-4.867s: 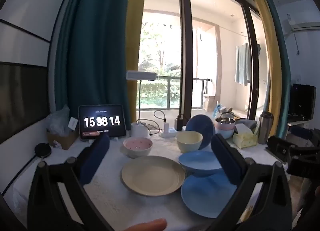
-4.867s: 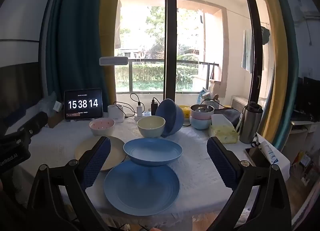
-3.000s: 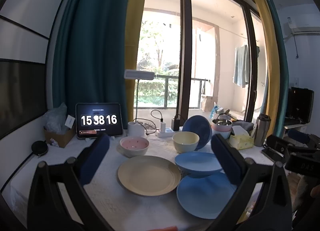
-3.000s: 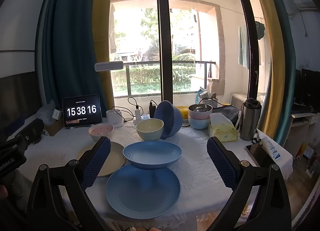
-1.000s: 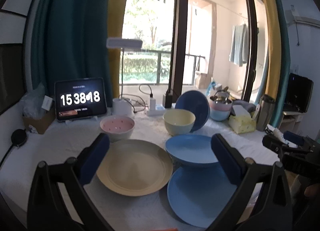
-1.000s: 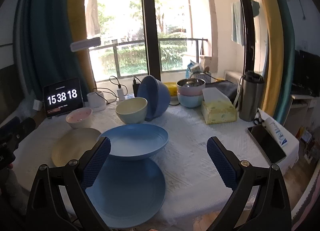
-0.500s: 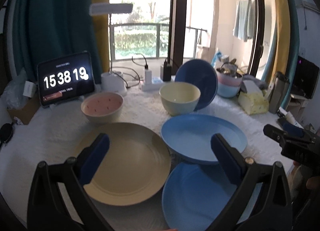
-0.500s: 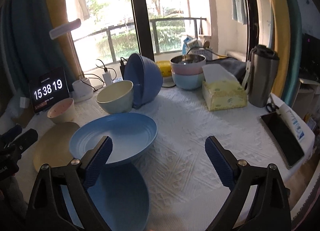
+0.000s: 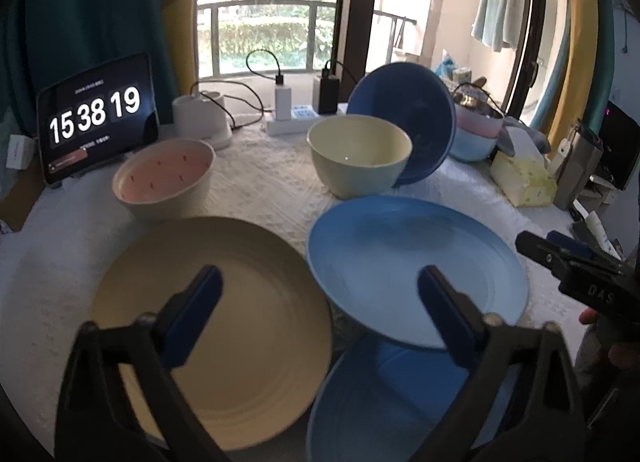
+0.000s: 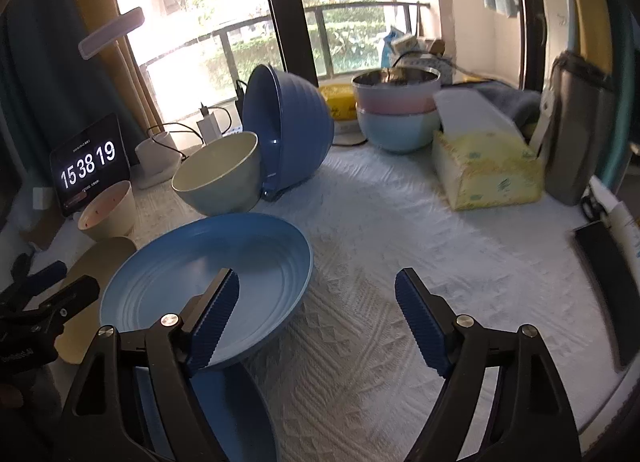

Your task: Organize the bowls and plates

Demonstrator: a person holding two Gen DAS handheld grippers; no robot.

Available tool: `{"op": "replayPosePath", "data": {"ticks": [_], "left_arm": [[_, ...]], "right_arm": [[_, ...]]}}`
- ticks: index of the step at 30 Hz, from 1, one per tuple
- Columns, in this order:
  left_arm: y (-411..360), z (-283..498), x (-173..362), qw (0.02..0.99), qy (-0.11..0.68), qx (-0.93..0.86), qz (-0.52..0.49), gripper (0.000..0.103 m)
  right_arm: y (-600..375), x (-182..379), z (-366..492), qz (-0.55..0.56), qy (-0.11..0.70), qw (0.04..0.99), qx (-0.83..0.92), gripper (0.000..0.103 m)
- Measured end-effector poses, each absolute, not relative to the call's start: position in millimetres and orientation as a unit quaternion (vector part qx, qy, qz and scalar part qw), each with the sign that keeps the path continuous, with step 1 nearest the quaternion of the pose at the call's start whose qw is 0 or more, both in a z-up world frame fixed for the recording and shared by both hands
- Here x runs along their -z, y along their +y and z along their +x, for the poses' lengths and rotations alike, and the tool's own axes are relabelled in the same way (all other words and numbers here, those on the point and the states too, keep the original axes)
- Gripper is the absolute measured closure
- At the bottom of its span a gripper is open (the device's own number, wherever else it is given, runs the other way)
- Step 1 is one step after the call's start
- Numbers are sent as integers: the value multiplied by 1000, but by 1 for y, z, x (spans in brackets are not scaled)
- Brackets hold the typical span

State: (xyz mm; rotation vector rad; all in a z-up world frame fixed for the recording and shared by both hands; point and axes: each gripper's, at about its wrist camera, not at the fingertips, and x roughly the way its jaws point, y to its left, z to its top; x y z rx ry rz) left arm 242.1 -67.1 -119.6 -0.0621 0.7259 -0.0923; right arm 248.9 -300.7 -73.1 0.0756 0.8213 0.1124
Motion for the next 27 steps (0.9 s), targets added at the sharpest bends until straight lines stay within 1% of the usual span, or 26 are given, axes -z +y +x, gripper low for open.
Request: {"op": "replayPosePath", "data": {"ticks": [5,6,8,10,12,14,18,19,20,21,23,26,27], "left_arm": [[-68,256,127,924,378,48,-34,16],[-69,257,128,923,381,48,-33,19],[-70,261,132,918,391,50,-35,25],[-70,264,136,913,403,46,-39,39],[-70,269,141,907,416,43,-41,47],[-70,271,144,903,424,46,-46,50],[-74,272,145,903,424,56,-42,56],[-75,272,145,902,425,61,-42,58],[-77,272,146,901,428,66,-41,60],[-79,272,147,899,430,70,-37,61],[-83,270,147,900,429,75,-30,61],[-84,269,146,900,428,77,-31,61],[-83,269,145,900,428,77,-33,61]], "right_arm": [[-301,87,262,52,424,901,-70,33],[-300,89,264,52,427,900,-72,33],[-301,91,267,56,431,898,-77,35],[-303,94,269,67,435,894,-81,38],[-303,98,272,72,441,891,-84,46],[-301,101,274,74,448,887,-87,49],[-297,107,278,77,460,880,-92,49],[-297,107,278,77,460,880,-93,50],[-295,108,278,76,461,879,-94,53],[-294,108,278,76,464,877,-97,59],[-291,108,276,76,464,877,-101,63],[-288,106,274,70,464,878,-96,64],[-288,106,274,71,464,878,-96,66]]}}
